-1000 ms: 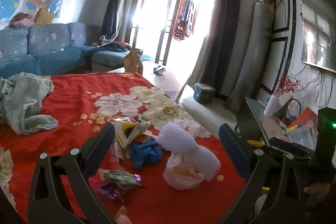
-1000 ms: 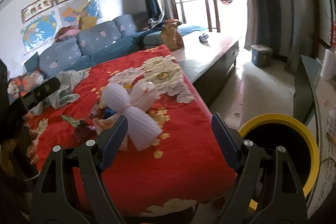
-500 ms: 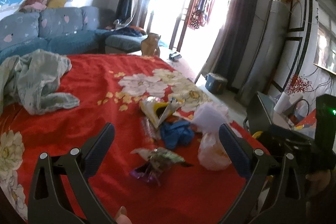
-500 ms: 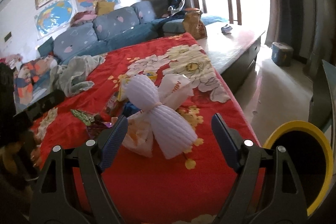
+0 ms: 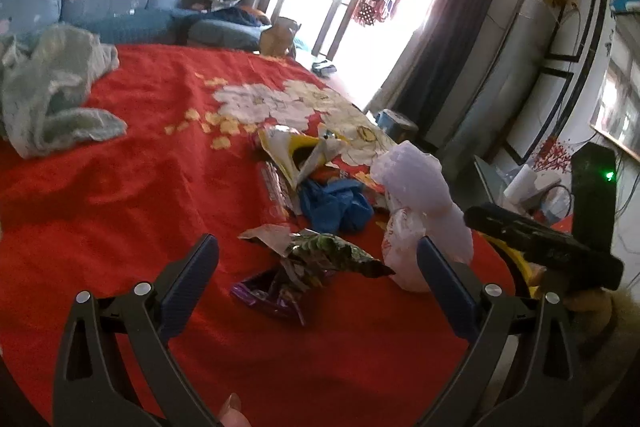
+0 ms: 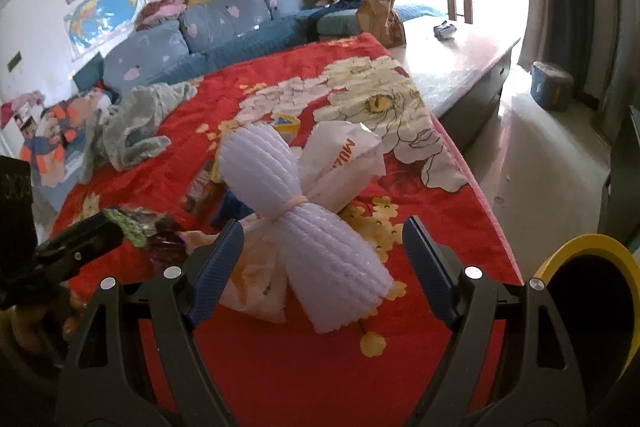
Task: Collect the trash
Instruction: 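Grasp the white foam net with the right tool while the left tool grasps a green wrapper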
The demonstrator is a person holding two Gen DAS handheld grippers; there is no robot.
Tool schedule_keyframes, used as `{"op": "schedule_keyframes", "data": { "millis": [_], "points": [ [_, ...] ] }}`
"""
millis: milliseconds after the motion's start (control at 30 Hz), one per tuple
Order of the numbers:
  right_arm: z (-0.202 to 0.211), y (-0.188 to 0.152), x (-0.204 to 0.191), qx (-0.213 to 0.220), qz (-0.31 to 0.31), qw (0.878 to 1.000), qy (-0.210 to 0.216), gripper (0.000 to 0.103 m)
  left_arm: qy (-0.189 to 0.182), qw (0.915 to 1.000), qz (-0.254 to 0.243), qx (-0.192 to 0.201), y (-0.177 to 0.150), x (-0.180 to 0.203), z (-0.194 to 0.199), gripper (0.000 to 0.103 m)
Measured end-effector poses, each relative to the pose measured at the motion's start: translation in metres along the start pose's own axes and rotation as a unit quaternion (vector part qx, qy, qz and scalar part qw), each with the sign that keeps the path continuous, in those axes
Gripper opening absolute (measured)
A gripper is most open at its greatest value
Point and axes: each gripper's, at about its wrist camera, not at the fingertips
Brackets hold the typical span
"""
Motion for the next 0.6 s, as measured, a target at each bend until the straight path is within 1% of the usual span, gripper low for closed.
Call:
{"op": "schedule_keyframes", "data": {
  "millis": [67, 167, 200, 233, 267, 333, 367, 400, 433, 500, 600],
  "points": [
    [-0.006, 0.000, 0.000, -0.007, 0.007, 1.000, 0.001, 0.072, -0.005, 0.9999, 0.009, -0.003, 0.000, -0.001, -0.005, 0.096],
    [-0.015, 0.000, 0.001, -0.019, 0.016, 1.000, 0.006, 0.064, -0.012, 0.9997, 0.019, -0.004, 0.003, -0.001, -0.010, 0.095],
    [-0.018, -0.001, 0.002, -0.026, 0.017, 0.999, 0.010, 0.058, -0.015, 0.9996, 0.021, -0.005, 0.004, 0.000, -0.011, 0.095],
    [-0.022, -0.002, 0.003, -0.035, 0.018, 0.999, 0.016, 0.050, -0.019, 0.9995, 0.024, -0.007, 0.004, 0.000, -0.014, 0.095],
    [-0.023, -0.004, 0.003, -0.039, 0.019, 0.999, 0.018, 0.046, -0.020, 0.9995, 0.025, -0.008, 0.005, 0.001, -0.014, 0.095],
    [-0.025, -0.007, 0.003, -0.039, 0.015, 0.999, 0.019, 0.037, -0.021, 0.9994, 0.028, -0.010, 0.004, 0.001, -0.014, 0.091],
    [-0.025, -0.008, 0.004, -0.036, 0.012, 0.999, 0.021, 0.036, -0.023, 0.9992, 0.031, -0.013, 0.003, 0.001, -0.016, 0.084],
    [-0.024, -0.009, 0.004, -0.035, 0.010, 0.999, 0.022, 0.035, -0.022, 0.9991, 0.033, -0.016, 0.003, 0.000, -0.017, 0.080],
    [-0.023, -0.010, 0.004, -0.034, 0.009, 0.999, 0.023, 0.034, -0.022, 0.9989, 0.035, -0.020, 0.003, 0.000, -0.018, 0.079],
    [-0.023, -0.010, 0.003, -0.033, 0.009, 0.999, 0.023, 0.033, -0.019, 0.9988, 0.038, -0.023, 0.002, -0.001, -0.019, 0.071],
    [-0.021, -0.010, 0.003, -0.032, 0.009, 0.999, 0.023, 0.033, -0.021, 0.9987, 0.040, -0.025, 0.002, -0.002, -0.020, 0.065]
  ]
}}
Point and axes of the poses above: each gripper's, at about its wrist camera, not at the fingertips, and z roughly against the way its jaws point, x to its right, y to its top, and after that the axes turned 5 degrees about y, right-handed
